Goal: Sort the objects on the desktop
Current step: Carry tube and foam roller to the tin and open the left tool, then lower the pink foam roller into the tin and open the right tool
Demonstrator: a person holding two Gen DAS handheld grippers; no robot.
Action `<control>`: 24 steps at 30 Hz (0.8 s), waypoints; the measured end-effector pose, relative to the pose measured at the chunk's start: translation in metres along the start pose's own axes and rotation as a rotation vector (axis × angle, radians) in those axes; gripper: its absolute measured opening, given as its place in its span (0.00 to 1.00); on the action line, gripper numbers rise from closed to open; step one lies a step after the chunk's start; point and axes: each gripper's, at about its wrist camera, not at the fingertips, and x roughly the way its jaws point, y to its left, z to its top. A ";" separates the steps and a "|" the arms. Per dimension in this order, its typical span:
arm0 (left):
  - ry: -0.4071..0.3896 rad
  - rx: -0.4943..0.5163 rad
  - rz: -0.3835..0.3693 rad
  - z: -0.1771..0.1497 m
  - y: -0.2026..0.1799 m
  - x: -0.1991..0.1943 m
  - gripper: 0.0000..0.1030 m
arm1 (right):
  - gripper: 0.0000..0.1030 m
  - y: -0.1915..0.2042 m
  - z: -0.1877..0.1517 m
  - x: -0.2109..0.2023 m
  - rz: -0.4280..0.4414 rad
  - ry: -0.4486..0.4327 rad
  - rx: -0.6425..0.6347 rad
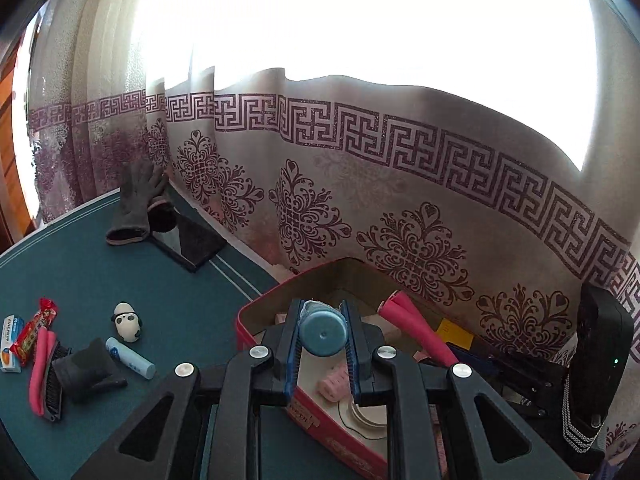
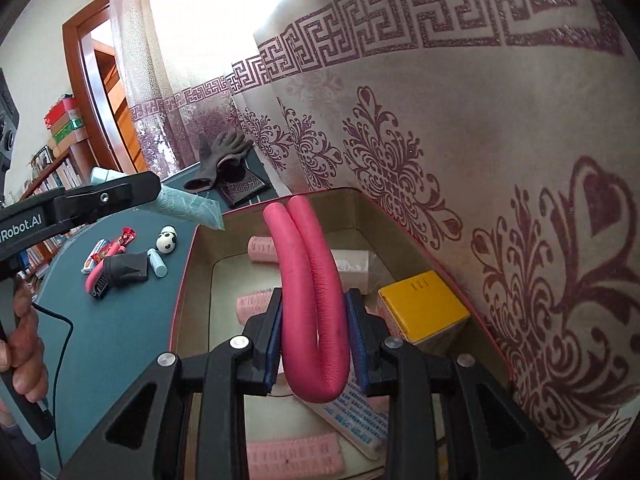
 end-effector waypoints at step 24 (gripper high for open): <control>0.054 -0.151 0.117 -0.041 0.065 -0.016 0.86 | 0.74 0.017 0.005 -0.008 0.043 -0.001 0.002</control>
